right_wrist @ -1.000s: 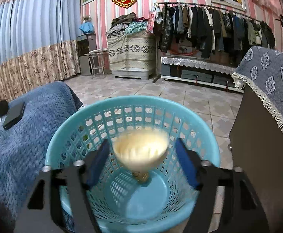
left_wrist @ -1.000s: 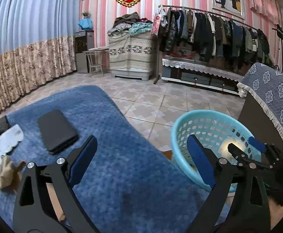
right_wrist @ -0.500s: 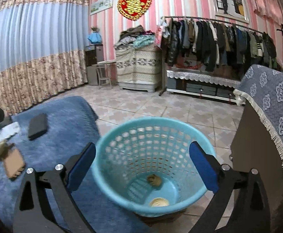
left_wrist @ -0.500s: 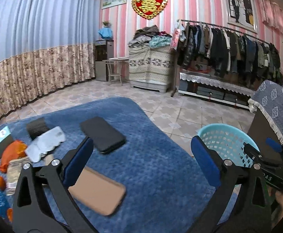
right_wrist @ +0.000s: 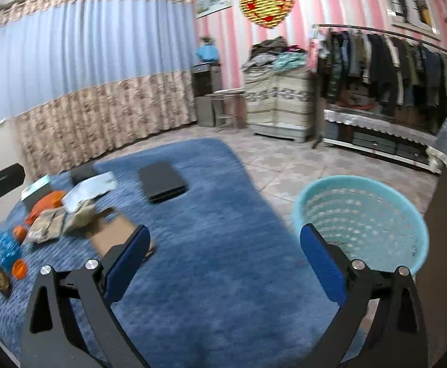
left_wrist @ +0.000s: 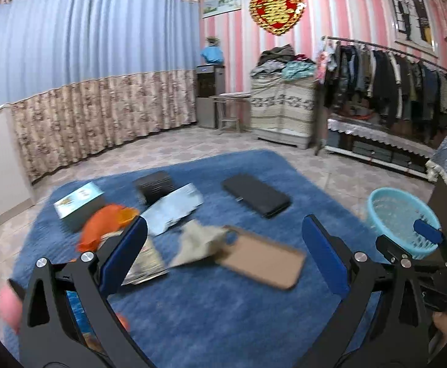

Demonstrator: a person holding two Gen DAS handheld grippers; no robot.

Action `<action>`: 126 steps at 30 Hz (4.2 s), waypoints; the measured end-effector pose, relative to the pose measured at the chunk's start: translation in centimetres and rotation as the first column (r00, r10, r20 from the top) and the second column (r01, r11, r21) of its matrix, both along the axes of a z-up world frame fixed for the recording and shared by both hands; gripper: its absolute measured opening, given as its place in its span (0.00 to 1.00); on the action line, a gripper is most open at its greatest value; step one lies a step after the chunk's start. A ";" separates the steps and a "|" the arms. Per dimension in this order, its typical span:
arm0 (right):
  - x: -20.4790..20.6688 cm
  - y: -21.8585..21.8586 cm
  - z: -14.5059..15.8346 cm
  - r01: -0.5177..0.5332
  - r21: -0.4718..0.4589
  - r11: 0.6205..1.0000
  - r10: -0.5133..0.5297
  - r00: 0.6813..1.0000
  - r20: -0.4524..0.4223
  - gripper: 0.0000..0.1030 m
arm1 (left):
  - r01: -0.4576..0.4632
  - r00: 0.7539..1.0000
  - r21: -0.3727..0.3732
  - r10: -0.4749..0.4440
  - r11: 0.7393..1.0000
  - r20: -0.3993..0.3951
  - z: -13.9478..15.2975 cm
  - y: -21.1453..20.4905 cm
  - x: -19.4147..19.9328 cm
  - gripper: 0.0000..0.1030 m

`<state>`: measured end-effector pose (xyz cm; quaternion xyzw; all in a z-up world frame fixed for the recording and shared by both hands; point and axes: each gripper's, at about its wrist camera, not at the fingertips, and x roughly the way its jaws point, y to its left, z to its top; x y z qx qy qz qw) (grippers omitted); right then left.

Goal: Collect trash
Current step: 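Grasp the olive crumpled cloth with the left tool while the right tool grasps the beige glove, then carry both items over the light-blue basket and open both tools to drop them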

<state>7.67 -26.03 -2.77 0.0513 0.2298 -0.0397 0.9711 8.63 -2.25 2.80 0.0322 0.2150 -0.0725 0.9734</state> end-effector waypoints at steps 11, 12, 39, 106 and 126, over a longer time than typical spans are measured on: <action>-0.4 6.0 -2.9 -0.121 -0.034 0.992 0.119 0.992 -0.049 0.94 | -0.146 0.986 0.000 0.146 0.989 -0.080 -3.7 9.9 -3.6 0.95; -0.4 6.1 -3.2 -0.121 -0.031 0.992 0.119 0.991 -0.058 0.94 | -0.152 0.983 0.000 0.151 0.988 -0.100 -4.5 10.7 -3.8 0.95; 1.5 8.3 -5.6 -0.163 -0.089 0.983 0.149 0.978 -0.148 0.94 | -0.185 0.952 -0.031 0.171 0.982 -0.256 -10.7 14.9 -2.3 0.36; -1.6 -15.2 1.3 0.235 0.033 0.971 -0.235 0.972 -0.005 0.22 | 0.278 0.960 -0.042 -0.280 0.960 -0.024 -1.3 -16.0 6.4 0.36; -0.2 -22.3 0.5 0.311 0.009 0.950 -0.311 0.950 0.032 0.22 | 0.447 0.893 -0.035 -0.448 0.894 -0.026 -2.8 -29.0 8.3 0.37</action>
